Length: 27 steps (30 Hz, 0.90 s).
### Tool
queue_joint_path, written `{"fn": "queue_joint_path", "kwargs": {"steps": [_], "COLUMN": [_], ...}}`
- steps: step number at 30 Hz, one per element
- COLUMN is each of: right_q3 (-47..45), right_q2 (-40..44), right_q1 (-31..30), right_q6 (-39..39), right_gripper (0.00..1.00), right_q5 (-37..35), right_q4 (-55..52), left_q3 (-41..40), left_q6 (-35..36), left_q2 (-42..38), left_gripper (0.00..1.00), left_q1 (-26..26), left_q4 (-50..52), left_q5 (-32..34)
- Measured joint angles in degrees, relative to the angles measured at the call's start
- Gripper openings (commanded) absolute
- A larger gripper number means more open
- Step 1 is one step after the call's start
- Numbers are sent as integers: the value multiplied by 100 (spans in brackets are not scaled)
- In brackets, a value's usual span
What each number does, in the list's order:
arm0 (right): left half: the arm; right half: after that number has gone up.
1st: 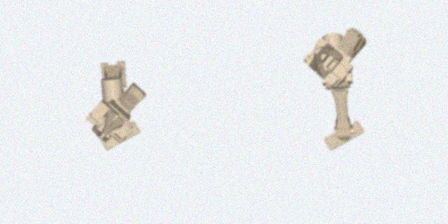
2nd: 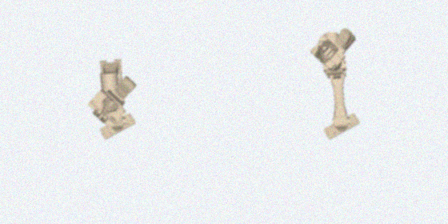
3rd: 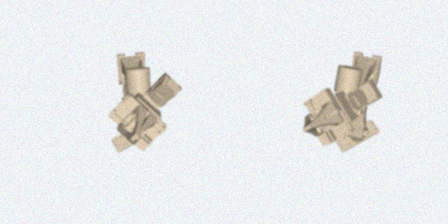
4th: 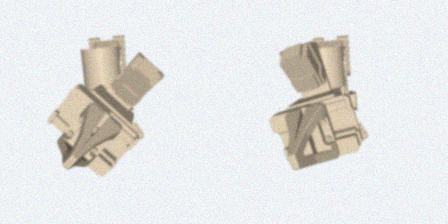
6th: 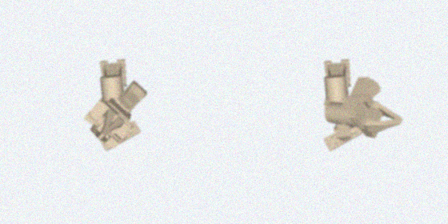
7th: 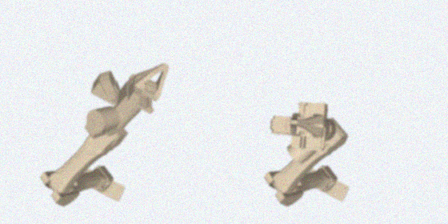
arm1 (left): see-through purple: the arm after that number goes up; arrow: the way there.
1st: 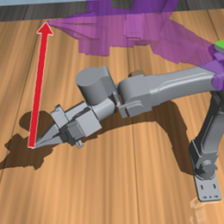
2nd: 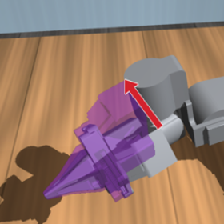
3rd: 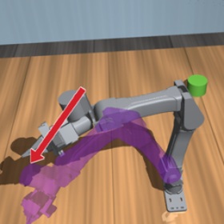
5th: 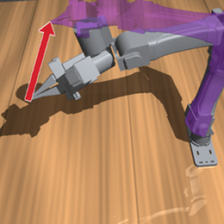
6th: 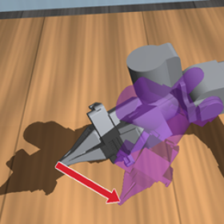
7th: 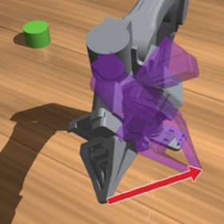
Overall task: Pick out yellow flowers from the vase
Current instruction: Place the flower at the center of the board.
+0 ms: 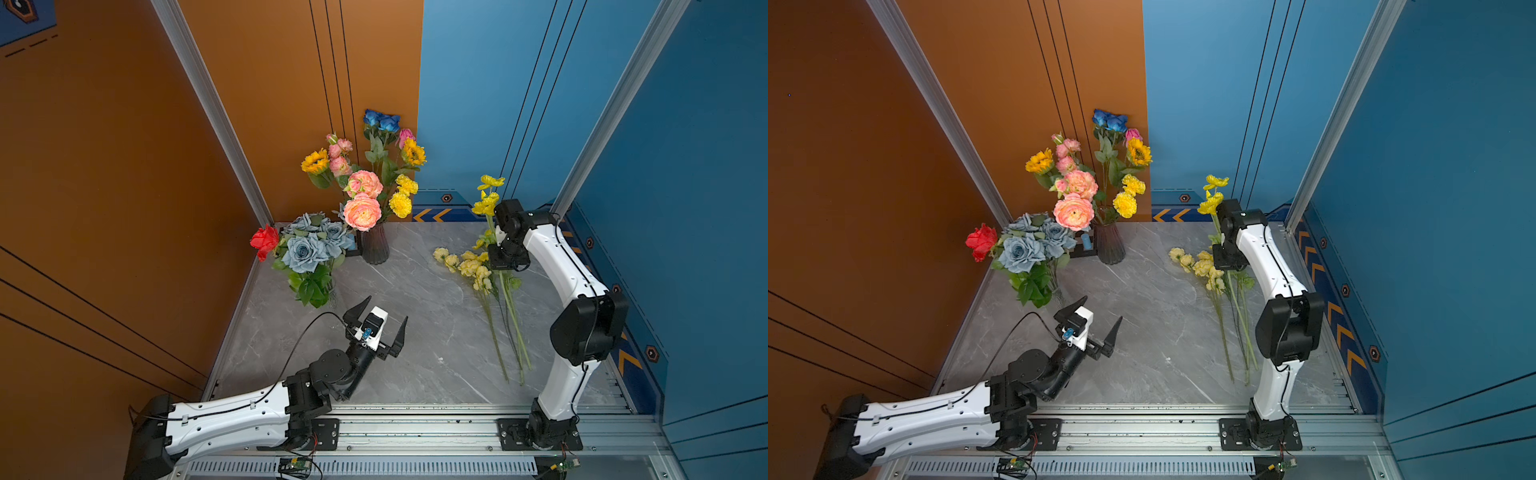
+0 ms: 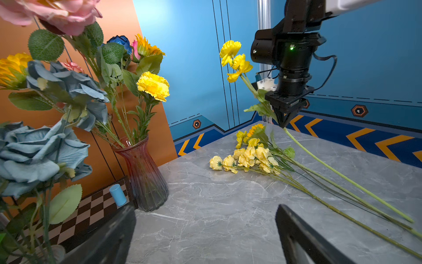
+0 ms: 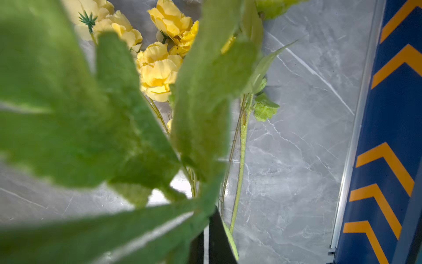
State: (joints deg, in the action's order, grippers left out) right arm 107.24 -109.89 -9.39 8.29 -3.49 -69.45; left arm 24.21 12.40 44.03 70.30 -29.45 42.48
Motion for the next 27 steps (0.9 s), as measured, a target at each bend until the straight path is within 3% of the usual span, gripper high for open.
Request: {"fn": "queue_joint_path", "kwargs": {"steps": [18, 22, 27], "right_q3": [284, 284, 291], "right_q2": [-1572, -1606, -1626], "right_q1": [400, 417, 455], "right_q6": [-63, -61, -31], "right_gripper": [3, 10, 30], "right_q5": [205, 205, 225], "right_q4": [616, 664, 769], "left_q3": [85, 85, 85], "left_q6": [-531, -719, -933], "left_q2": [1248, 1368, 1545], "left_gripper": [98, 98, 98], "left_q1": [26, 0, -140], "left_q4": [61, 59, 57], "left_q5": [-11, -11, -11]}}
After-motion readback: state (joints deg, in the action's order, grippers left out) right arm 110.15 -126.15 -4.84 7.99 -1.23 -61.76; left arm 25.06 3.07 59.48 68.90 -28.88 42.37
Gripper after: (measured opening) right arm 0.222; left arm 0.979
